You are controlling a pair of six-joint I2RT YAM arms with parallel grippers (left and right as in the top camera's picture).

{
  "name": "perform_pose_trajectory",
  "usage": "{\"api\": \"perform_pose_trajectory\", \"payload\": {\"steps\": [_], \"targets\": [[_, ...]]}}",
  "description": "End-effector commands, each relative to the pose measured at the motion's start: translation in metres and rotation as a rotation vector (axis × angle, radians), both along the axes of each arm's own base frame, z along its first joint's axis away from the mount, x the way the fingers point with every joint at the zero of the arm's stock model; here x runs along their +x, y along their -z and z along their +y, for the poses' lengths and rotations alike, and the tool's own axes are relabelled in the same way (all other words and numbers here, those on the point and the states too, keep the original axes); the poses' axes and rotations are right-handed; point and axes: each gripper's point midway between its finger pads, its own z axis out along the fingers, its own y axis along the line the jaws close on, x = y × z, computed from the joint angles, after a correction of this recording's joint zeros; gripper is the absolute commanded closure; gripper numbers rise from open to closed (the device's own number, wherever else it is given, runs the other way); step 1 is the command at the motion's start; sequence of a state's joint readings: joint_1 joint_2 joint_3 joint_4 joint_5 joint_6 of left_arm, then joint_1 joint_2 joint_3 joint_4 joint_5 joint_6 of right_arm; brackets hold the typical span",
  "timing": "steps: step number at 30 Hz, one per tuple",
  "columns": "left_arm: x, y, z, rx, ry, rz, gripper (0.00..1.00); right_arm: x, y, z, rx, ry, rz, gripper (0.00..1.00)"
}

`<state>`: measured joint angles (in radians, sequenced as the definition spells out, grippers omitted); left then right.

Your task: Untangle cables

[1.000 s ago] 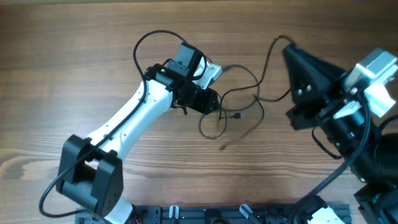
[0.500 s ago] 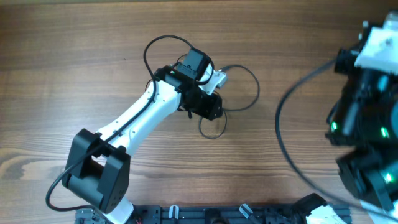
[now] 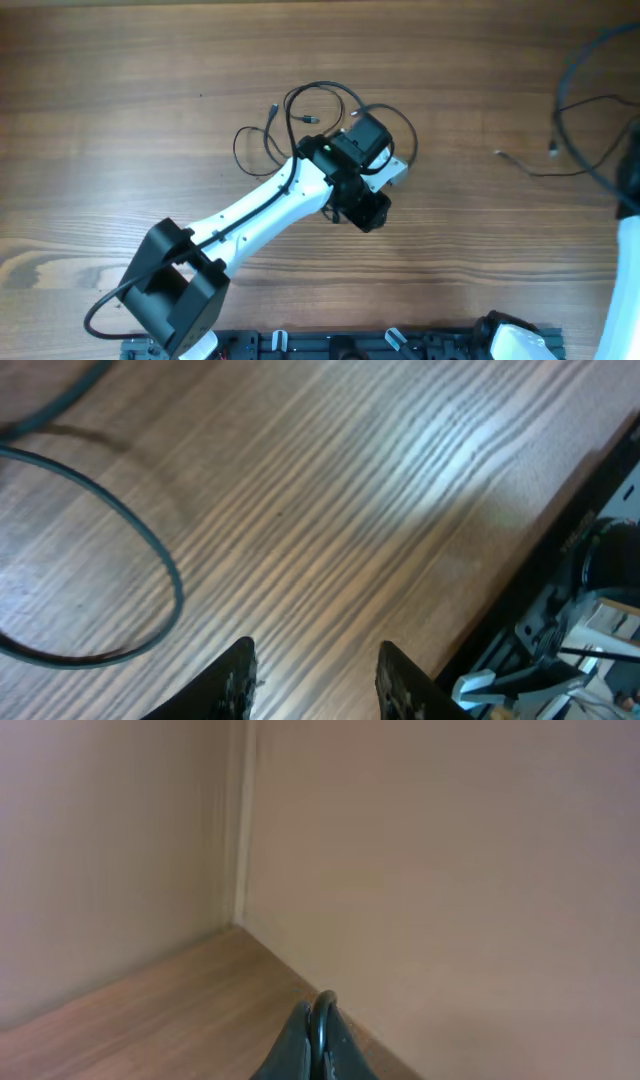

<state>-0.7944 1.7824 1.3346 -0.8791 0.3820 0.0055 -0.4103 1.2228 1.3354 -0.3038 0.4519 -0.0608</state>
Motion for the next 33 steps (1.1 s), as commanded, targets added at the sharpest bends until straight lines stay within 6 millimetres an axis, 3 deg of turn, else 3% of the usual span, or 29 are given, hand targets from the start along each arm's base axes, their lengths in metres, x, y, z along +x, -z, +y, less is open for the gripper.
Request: {"api": "perform_pose_trajectory", "payload": {"steps": [1, 4, 9, 12, 13, 14, 15, 16, 18, 19, 23, 30, 33], "targets": [[-0.007, 0.002, -0.005, 0.011, 0.039, -0.013, 0.59, 0.018, 0.028, -0.026, 0.255, -0.115, -0.141, 0.96], [-0.012, 0.002, -0.009, 0.010, 0.053, -0.013, 0.59, 0.012, 0.058, -0.072, 0.386, -0.063, -0.192, 0.96], [-0.014, 0.002, -0.011, 0.009, 0.062, -0.014, 0.59, -0.002, 0.110, -0.121, 0.551, 0.015, -0.208, 0.96], [-0.013, 0.002, -0.012, 0.003, 0.062, -0.019, 0.59, -0.019, 0.175, -0.142, 0.751, 0.157, -0.177, 0.95], [-0.012, 0.001, -0.013, -0.001, 0.062, -0.023, 0.59, -0.024, 0.194, -0.144, 0.808, 0.194, -0.160, 0.90], [-0.012, 0.001, -0.013, -0.003, 0.062, -0.024, 0.59, -0.031, 0.216, -0.144, 0.879, 0.243, -0.138, 0.83], [-0.012, 0.001, -0.013, -0.003, 0.062, -0.024, 0.59, -0.035, 0.236, -0.142, 0.941, 0.280, -0.115, 0.68], [-0.012, 0.001, -0.013, -0.001, 0.060, -0.022, 0.59, -0.038, 0.251, -0.138, 0.983, 0.293, -0.082, 0.51], [-0.012, 0.001, -0.013, -0.001, 0.059, -0.022, 0.59, -0.041, 0.271, -0.129, 1.049, 0.313, -0.036, 0.04], [-0.012, 0.001, -0.013, -0.001, 0.059, -0.022, 0.59, -0.044, 0.278, -0.124, 1.088, 0.341, -0.032, 0.00], [-0.012, 0.001, -0.013, -0.001, 0.056, -0.020, 0.60, -0.055, 0.289, -0.109, 1.215, 0.455, -0.061, 0.00], [-0.013, 0.001, -0.014, -0.005, 0.055, -0.013, 0.63, -0.089, 0.312, -0.060, 1.502, 0.794, -0.094, 0.00], [-0.013, 0.001, -0.014, -0.006, 0.056, -0.013, 0.63, -0.087, 0.313, -0.045, 1.536, 0.781, -0.047, 0.00]]}}
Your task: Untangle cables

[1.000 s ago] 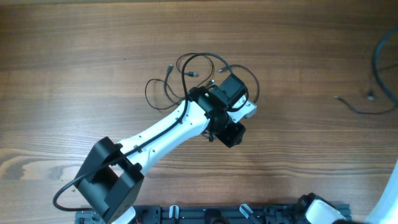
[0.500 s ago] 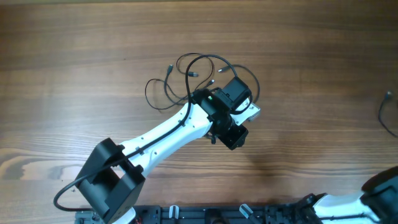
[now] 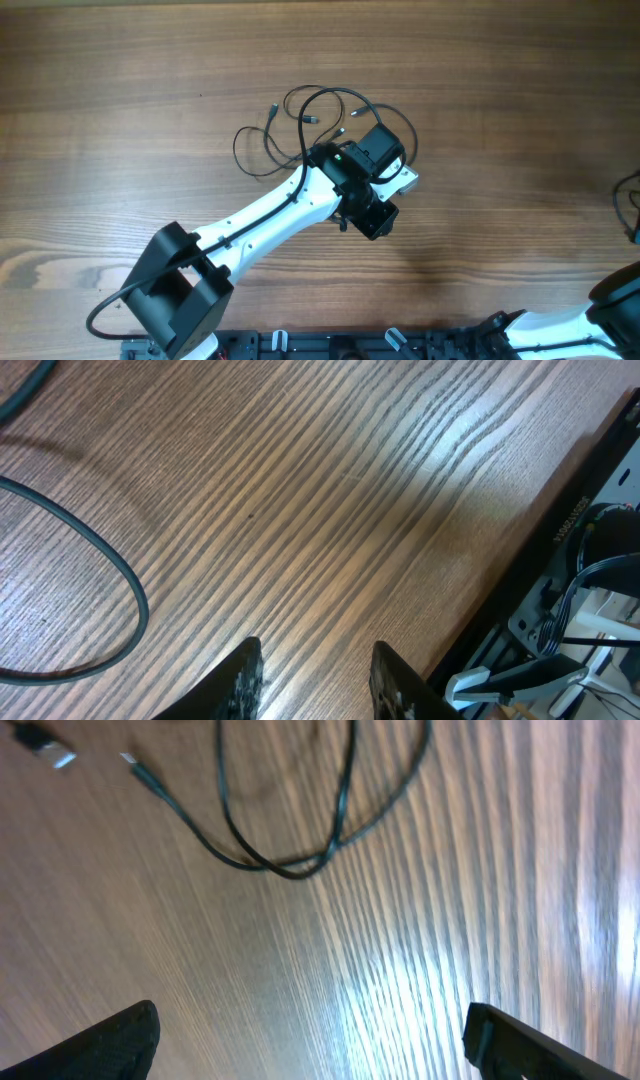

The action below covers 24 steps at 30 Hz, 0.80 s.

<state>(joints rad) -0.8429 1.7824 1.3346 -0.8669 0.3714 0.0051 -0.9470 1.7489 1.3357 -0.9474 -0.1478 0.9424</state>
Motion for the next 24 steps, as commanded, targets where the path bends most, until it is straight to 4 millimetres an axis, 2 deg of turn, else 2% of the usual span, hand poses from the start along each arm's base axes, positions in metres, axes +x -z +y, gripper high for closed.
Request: {"api": "perform_pose_trajectory", "payload": {"steps": [1, 3, 4, 6, 8, 9, 11, 12, 14, 17, 18, 20, 23, 24], "targets": [[-0.001, 0.001, -0.003, -0.003, 0.010, 0.002, 0.63, 0.017, -0.002, 0.021, 0.062, -0.045, -0.042, 0.00], [0.000, 0.001, -0.003, -0.005, 0.010, 0.000, 0.65, 0.045, -0.009, 0.033, 0.027, -0.270, -0.133, 0.00], [0.002, 0.000, -0.003, -0.008, 0.005, -0.008, 0.69, 0.061, -0.013, 0.041, 0.006, -0.387, -0.189, 0.00], [0.016, -0.005, -0.005, -0.031, -0.095, -0.003, 0.71, 0.085, -0.019, 0.060, -0.024, -0.556, -0.253, 0.00], [0.035, -0.013, 0.000, -0.057, -0.222, 0.011, 0.71, 0.108, -0.023, 0.088, -0.058, -0.745, -0.298, 0.00], [0.050, -0.021, 0.009, -0.070, -0.310, 0.020, 0.72, 0.120, -0.023, 0.108, -0.069, -0.841, -0.303, 0.00], [0.068, -0.032, 0.026, -0.075, -0.412, 0.024, 0.72, 0.132, -0.023, 0.134, -0.082, -0.962, -0.310, 0.00], [0.079, -0.039, 0.039, -0.067, -0.471, 0.017, 0.73, 0.137, -0.023, 0.145, -0.088, -1.009, -0.313, 0.00], [0.102, -0.062, 0.077, -0.042, -0.610, -0.018, 0.75, 0.150, -0.024, 0.180, -0.104, -1.152, -0.328, 0.00], [0.122, -0.105, 0.135, -0.058, -0.763, -0.079, 0.73, 0.162, -0.025, 0.231, -0.115, -1.335, -0.348, 0.00], [0.124, -0.117, 0.156, -0.063, -0.815, -0.101, 0.72, 0.165, -0.025, 0.253, -0.118, -1.411, -0.357, 0.00], [0.121, -0.130, 0.192, -0.039, -0.907, -0.127, 0.72, 0.165, -0.025, 0.284, -0.113, -1.510, -0.366, 0.00], [0.110, -0.138, 0.244, 0.060, -1.032, -0.166, 0.72, 0.159, -0.021, 0.333, -0.103, -1.667, -0.372, 0.00], [0.106, -0.138, 0.254, 0.087, -1.058, -0.170, 0.71, 0.156, -0.019, 0.348, -0.111, -1.728, -0.367, 0.00]]}}
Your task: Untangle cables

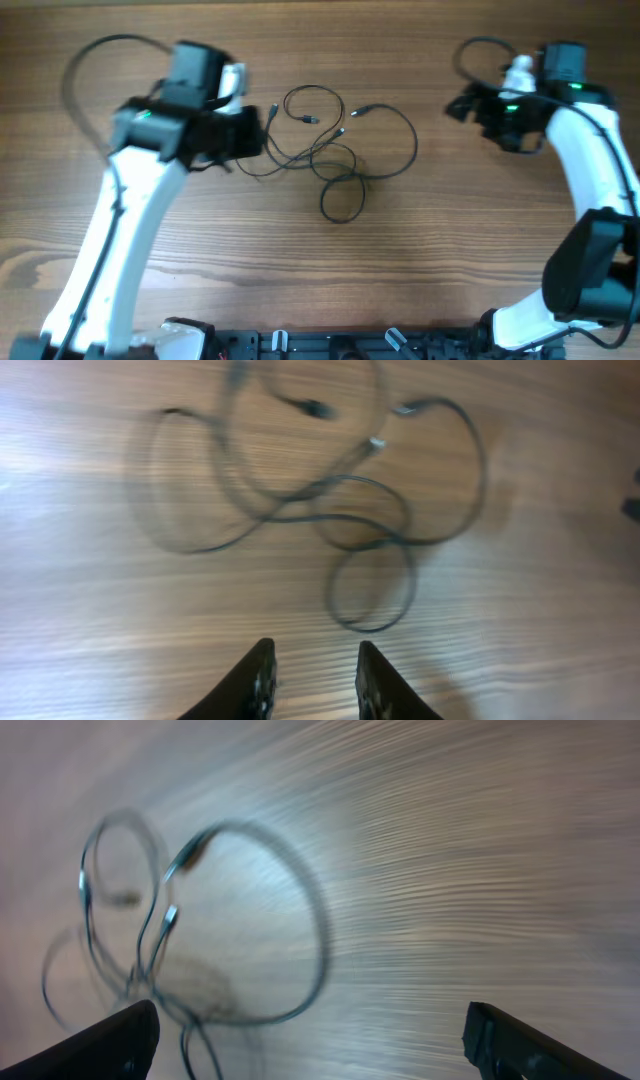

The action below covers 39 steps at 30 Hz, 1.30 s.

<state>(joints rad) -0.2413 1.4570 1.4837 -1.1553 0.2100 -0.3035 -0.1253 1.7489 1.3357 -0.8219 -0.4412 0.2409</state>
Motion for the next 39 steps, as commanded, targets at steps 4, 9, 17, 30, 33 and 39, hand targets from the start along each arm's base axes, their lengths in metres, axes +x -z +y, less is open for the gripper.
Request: {"api": "perform_pose_trajectory", "payload": {"steps": [4, 9, 17, 30, 33, 39], "targets": [[-0.026, -0.007, 0.085, 0.199, -0.233, 0.045, 0.53, -0.020, 0.011, 0.105, -0.127, -0.470, -0.084, 0.00], [-0.033, -0.005, 0.111, 0.328, -0.288, 0.063, 0.56, -0.050, 0.016, 0.172, -0.173, -0.834, -0.176, 0.00], [-0.026, 0.005, 0.114, 0.341, -0.302, 0.049, 0.55, -0.076, 0.045, 0.213, -0.199, -1.027, -0.165, 0.00], [-0.020, 0.099, 0.075, 0.137, -0.224, 0.097, 0.57, -0.045, 0.073, 0.235, -0.171, -0.939, -0.214, 0.01], [-0.027, 0.110, 0.076, 0.143, -0.221, 0.123, 0.58, -0.042, 0.088, 0.237, -0.161, -0.904, -0.183, 0.04], [-0.030, 0.119, 0.076, 0.147, -0.214, 0.126, 0.58, -0.043, 0.104, 0.236, -0.153, -0.866, -0.137, 0.45]]}}
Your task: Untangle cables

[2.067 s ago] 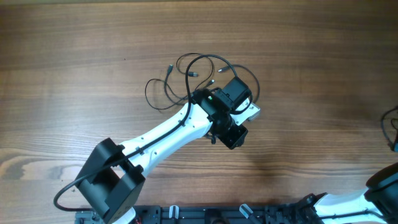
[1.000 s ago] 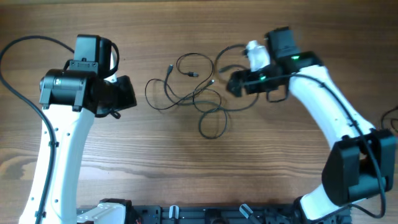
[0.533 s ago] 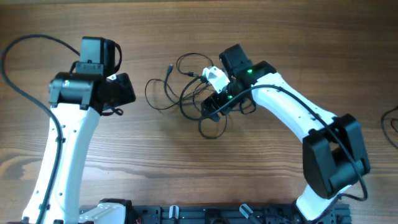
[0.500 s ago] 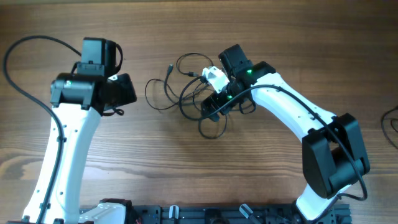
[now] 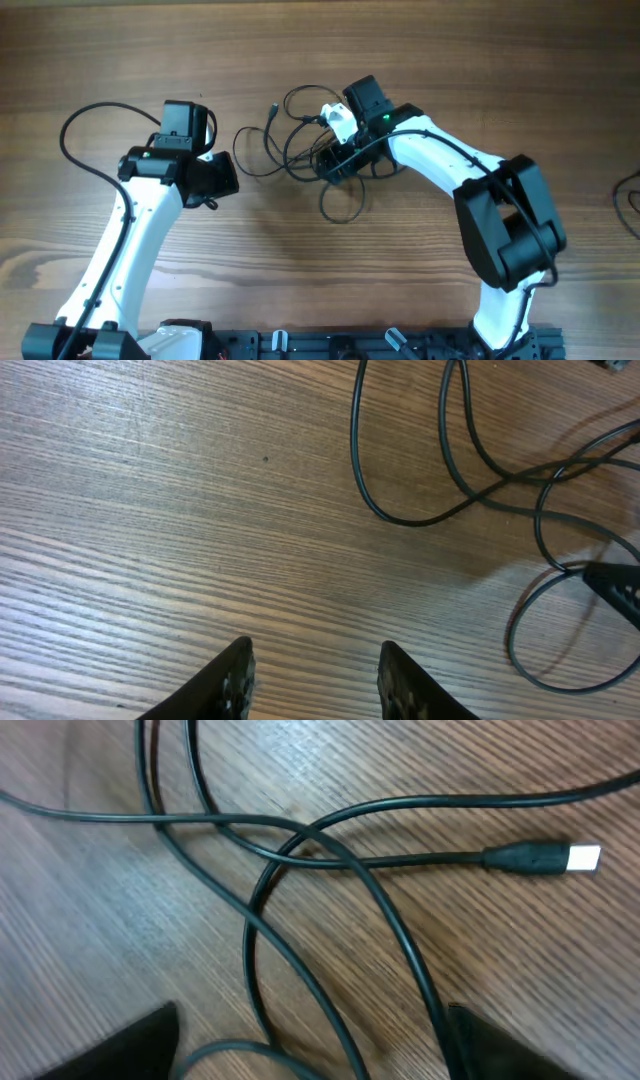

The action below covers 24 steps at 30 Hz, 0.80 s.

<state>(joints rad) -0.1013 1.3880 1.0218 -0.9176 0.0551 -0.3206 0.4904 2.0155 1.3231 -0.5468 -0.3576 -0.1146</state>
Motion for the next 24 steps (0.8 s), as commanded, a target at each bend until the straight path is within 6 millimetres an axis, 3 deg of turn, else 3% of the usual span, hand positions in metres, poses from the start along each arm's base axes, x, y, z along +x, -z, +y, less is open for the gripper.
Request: {"api": "perform_pose_trajectory", "payload": {"steps": [1, 2, 3, 8, 11, 14, 17, 18, 24], "targets": [[0.000, 0.001, -0.001, -0.016, -0.004, -0.009, 0.58, -0.001, 0.009, 0.002, 0.002, 0.038, 0.030, 0.73], [0.000, 0.001, -0.001, -0.016, -0.004, -0.010, 0.58, 0.000, 0.008, 0.003, 0.009, 0.059, 0.034, 0.93], [0.001, 0.001, -0.001, -0.016, -0.004, -0.012, 0.57, 0.001, 0.008, 0.003, 0.012, 0.077, 0.040, 0.96], [0.001, 0.001, -0.001, -0.016, -0.003, -0.013, 0.58, -0.001, -0.001, 0.002, 0.009, 0.077, 0.037, 0.96], [0.001, 0.001, -0.001, -0.016, -0.003, -0.012, 0.57, 0.007, -0.043, 0.006, 0.049, 0.076, -0.031, 0.96], [-0.001, 0.001, -0.001, -0.016, -0.004, -0.005, 0.57, 0.021, -0.120, 0.013, 0.137, 0.083, -0.185, 0.96], [-0.002, 0.001, -0.003, -0.027, 0.000, 0.000, 0.57, 0.027, -0.211, 0.016, 0.254, 0.094, -0.361, 0.96], [-0.002, 0.001, -0.004, -0.038, 0.003, 0.000, 0.57, 0.026, -0.251, 0.016, 0.304, 0.091, -0.443, 0.96], [-0.003, 0.000, -0.014, -0.089, 0.018, 0.005, 0.57, -0.020, -0.427, 0.002, 0.627, 0.057, -0.819, 0.96]]}}
